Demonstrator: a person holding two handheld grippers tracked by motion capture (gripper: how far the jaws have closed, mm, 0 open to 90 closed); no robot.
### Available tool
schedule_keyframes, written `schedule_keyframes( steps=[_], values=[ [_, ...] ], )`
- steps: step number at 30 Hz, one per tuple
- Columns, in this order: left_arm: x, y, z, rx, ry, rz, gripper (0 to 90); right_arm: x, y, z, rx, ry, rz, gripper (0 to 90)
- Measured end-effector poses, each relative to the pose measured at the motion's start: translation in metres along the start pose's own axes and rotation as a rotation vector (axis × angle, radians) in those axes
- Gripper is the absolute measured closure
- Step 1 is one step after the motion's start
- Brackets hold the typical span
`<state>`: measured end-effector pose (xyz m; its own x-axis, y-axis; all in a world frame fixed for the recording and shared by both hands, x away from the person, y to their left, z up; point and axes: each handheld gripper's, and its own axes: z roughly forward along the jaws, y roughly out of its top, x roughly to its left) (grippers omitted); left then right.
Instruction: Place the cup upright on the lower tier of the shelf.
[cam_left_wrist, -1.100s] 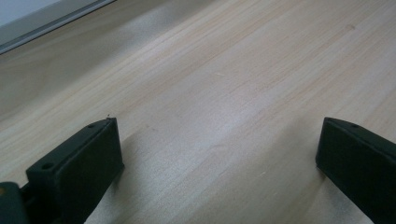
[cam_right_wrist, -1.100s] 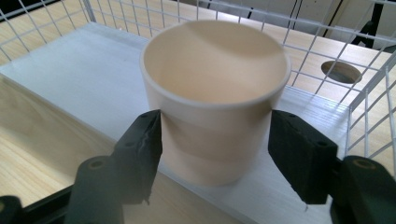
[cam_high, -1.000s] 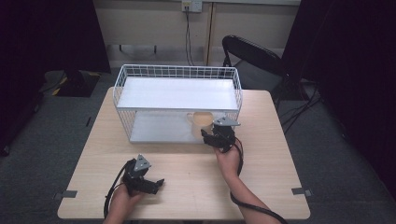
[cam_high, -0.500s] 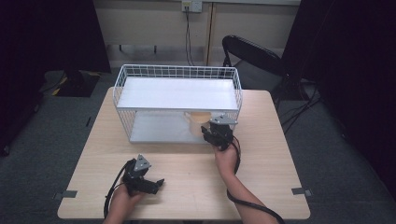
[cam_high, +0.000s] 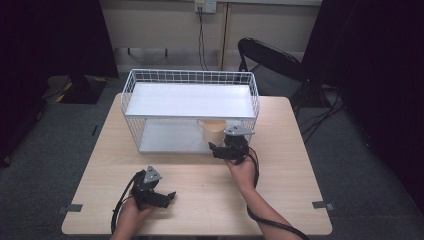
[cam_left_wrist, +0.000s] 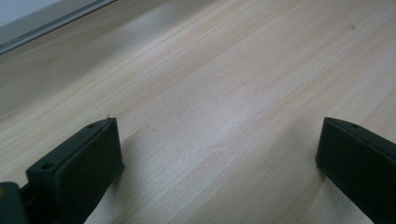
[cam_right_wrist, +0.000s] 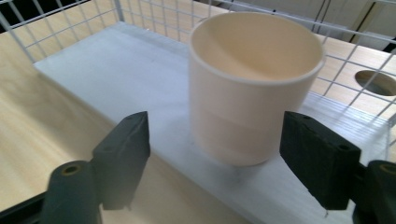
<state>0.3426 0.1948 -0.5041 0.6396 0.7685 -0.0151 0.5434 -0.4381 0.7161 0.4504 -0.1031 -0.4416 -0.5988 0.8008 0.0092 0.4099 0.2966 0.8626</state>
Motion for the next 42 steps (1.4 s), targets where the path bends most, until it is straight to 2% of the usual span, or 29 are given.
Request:
schedule_keyframes(
  steps=[1, 3, 4, 10, 19, 26, 35, 42],
  values=[
    [0.000, 0.000, 0.000, 0.000, 0.002, 0.000, 0.0, 0.002, 0.000, -0.003, 0.000, 0.022, 0.006, 19.2],
    [0.000, 0.000, 0.000, -0.001, 0.002, -0.001, 0.0, 0.002, 0.000, -0.004, 0.002, 0.027, 0.005, 17.7],
    [0.000, 0.000, 0.000, -0.002, 0.002, -0.002, 0.0, 0.002, 0.000, -0.007, 0.007, 0.054, 0.014, 16.1],
    [0.000, 0.000, 0.000, 0.000, 0.004, -0.003, 0.0, 0.001, -0.003, -0.017, 0.013, 0.089, 0.003, 14.8],
    [0.000, 0.000, 0.000, 0.000, 0.004, -0.004, 0.0, -0.004, -0.011, -0.029, 0.026, 0.111, 0.001, 14.4],
    [0.000, 0.000, 0.000, 0.000, 0.004, -0.004, 0.0, -0.007, -0.021, -0.041, 0.043, 0.145, -0.041, 14.5],
    [0.000, 0.000, -0.001, 0.005, 0.003, 0.001, 0.0, -0.009, -0.033, -0.056, 0.060, 0.193, -0.072, 14.6],
    [0.000, 0.000, -0.001, 0.005, 0.002, 0.001, 0.0, -0.013, -0.045, -0.064, 0.068, 0.200, -0.083, 14.7]
  ],
)
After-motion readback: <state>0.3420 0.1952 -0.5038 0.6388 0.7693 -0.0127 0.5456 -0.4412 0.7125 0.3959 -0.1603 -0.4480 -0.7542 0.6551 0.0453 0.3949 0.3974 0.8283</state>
